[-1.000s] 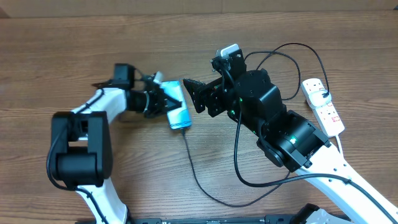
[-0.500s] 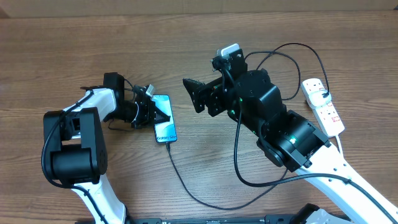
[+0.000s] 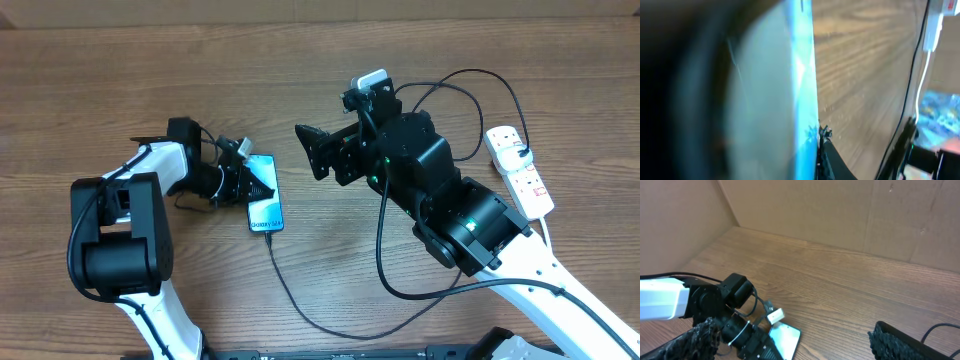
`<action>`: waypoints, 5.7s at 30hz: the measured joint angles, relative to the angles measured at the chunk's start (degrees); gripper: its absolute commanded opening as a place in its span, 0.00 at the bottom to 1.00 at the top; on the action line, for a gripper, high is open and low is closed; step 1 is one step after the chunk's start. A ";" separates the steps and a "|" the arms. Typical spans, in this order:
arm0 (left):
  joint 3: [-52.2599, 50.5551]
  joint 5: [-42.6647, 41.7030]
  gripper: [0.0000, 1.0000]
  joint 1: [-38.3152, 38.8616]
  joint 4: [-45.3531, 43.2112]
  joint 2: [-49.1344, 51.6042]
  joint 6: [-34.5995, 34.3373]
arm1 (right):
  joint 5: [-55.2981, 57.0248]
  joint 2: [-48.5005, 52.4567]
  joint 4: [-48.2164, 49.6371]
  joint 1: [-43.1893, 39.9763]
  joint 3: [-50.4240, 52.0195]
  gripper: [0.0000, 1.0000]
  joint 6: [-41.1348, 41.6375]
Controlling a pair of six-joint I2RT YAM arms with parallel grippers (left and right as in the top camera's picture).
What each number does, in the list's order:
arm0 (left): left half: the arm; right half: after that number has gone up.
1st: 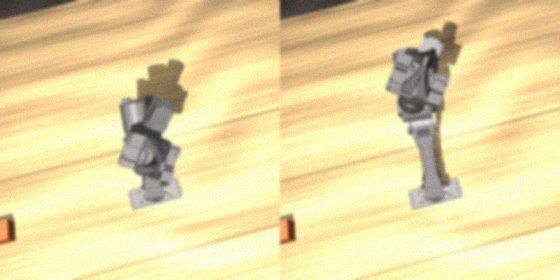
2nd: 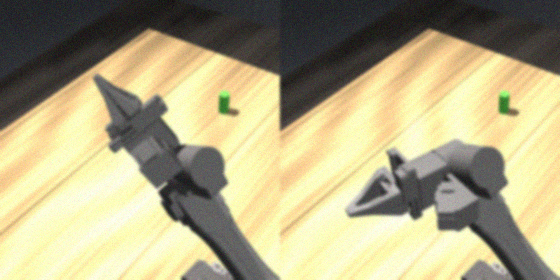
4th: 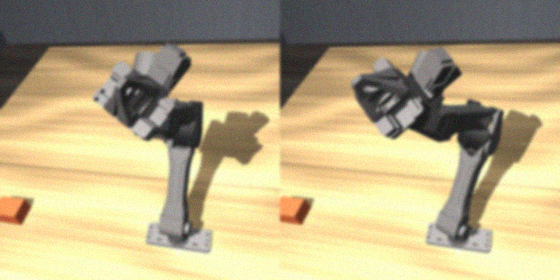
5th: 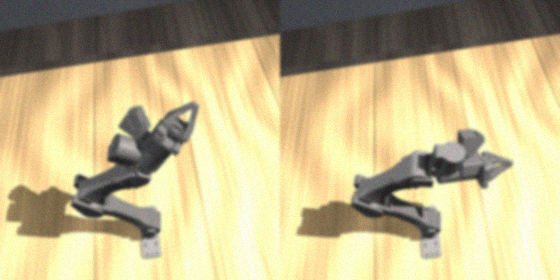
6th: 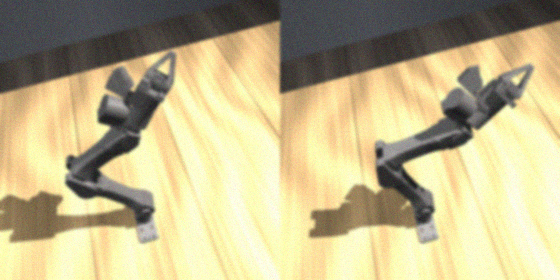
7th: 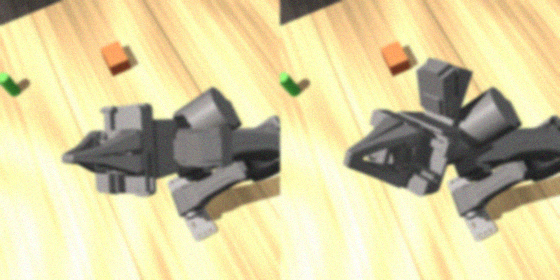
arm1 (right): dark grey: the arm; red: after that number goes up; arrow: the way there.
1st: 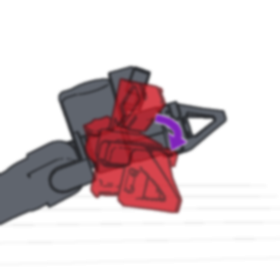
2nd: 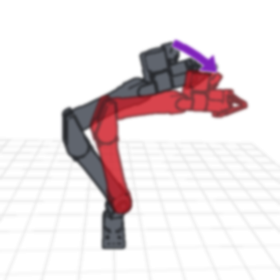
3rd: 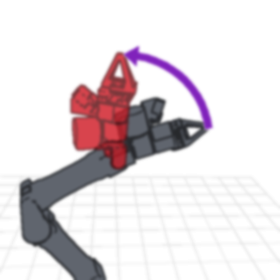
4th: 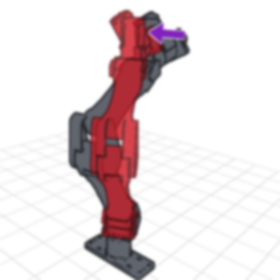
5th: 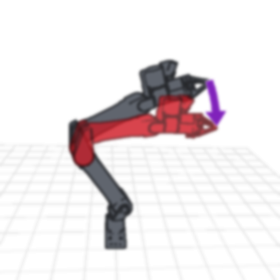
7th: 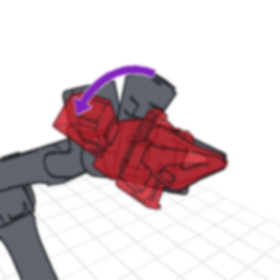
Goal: Plug charger to phone and switch on socket
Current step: 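Open the left gripper to release the phone and lift away, then move the right gripper to the white power strip's switch, then press the orange switch beside the plugged adapter with the right gripper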
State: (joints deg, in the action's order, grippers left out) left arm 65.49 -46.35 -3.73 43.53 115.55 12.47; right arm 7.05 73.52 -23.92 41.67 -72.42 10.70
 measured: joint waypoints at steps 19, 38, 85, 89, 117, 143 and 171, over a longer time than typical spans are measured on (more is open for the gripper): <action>0.00 1.49 0.38 0.00 2.47 0.00 6.56 | 0.07 0.22 0.79 0.00 -0.02 0.99 0.02; 1.33 4.92 0.38 0.00 2.25 -0.02 4.20 | 0.44 2.69 3.37 -0.02 -0.02 1.00 0.02; 25.66 32.22 0.70 0.00 10.99 -33.35 -11.58 | -7.82 8.74 -28.35 -56.37 0.02 0.04 26.91; 22.40 33.68 0.72 0.00 8.68 -40.11 -13.42 | -11.85 13.46 -29.49 -62.14 -0.24 0.04 25.05; -1.51 50.10 0.75 0.00 1.86 -66.42 -30.53 | -10.67 41.92 -41.55 -65.35 -18.03 0.04 12.92; -1.51 50.29 0.76 0.00 2.80 -66.42 -30.56 | -11.50 45.92 -38.47 -65.35 -18.16 0.04 11.74; -1.51 50.29 0.76 0.00 4.04 -66.42 -30.56 | -11.74 46.75 -38.69 -65.18 -17.66 0.04 11.74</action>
State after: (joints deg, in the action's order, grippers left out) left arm 63.99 3.95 -3.73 47.57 49.12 -18.09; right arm -4.69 120.27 -62.61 -23.51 -90.08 22.44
